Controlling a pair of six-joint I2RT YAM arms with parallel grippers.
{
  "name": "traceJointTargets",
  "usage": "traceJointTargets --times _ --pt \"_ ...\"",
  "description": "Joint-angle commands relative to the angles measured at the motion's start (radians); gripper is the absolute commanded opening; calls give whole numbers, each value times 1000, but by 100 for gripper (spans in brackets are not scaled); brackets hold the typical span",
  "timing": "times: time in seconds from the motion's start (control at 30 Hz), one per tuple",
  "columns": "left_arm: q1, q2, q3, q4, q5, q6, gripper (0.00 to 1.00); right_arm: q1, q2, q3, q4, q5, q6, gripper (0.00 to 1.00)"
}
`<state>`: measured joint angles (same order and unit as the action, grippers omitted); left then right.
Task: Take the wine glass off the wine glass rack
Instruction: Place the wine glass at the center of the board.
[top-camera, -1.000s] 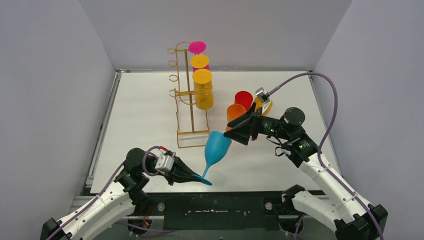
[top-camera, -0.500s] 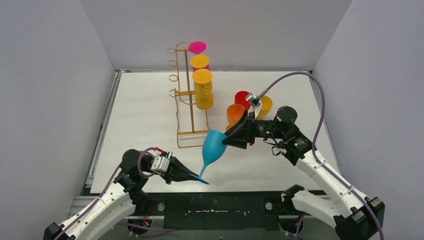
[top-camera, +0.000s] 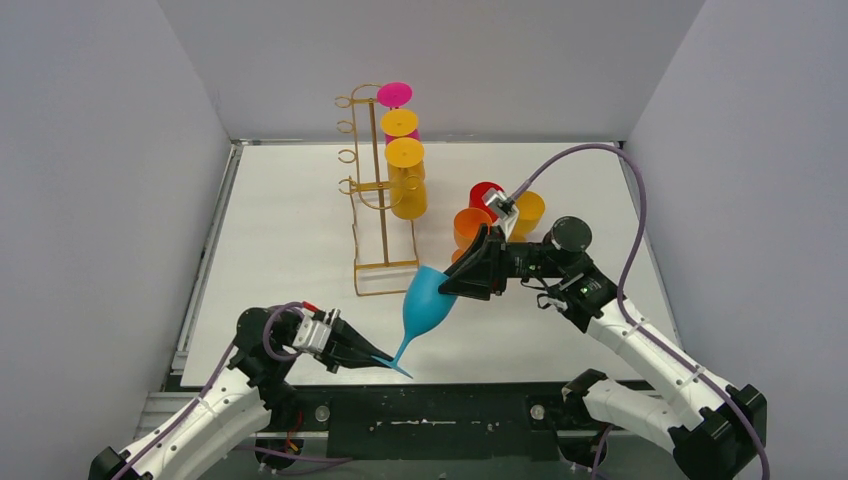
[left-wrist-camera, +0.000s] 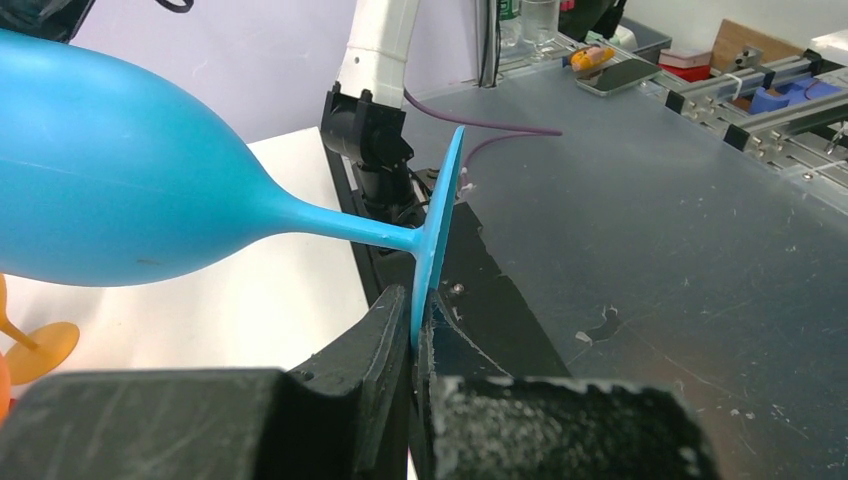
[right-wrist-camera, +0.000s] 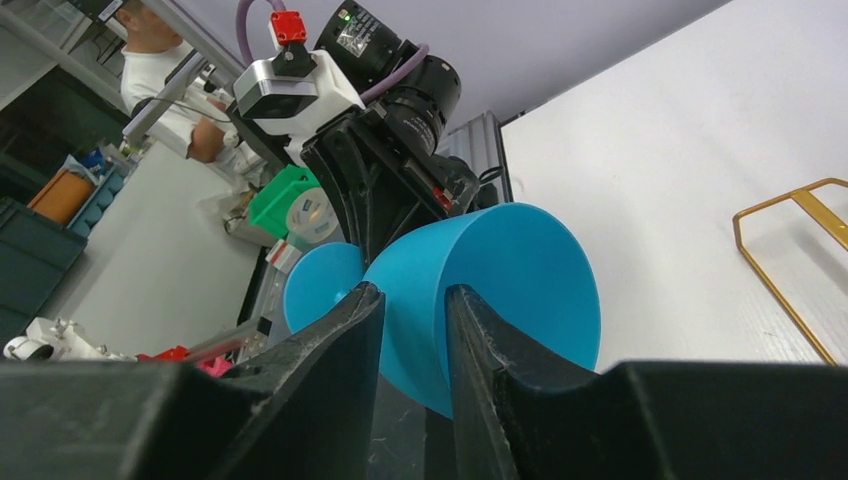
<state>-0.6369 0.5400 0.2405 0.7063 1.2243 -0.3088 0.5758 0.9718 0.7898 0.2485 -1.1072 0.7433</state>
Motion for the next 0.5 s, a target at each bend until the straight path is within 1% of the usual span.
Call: traceJointTargets --times 0.0,0.3,0.43,0.47 --pt "9 5 -1 72 -14 -27 0 37 17 0 109 -51 23 28" --pt "11 7 -3 69 -20 -30 0 52 2 -7 150 -55 32 12" --pt "11 5 -4 69 -28 -30 0 51 -5 -2 133 -50 27 0" --pt "11 5 -4 68 -29 -31 0 52 -6 1 123 -44 19 0"
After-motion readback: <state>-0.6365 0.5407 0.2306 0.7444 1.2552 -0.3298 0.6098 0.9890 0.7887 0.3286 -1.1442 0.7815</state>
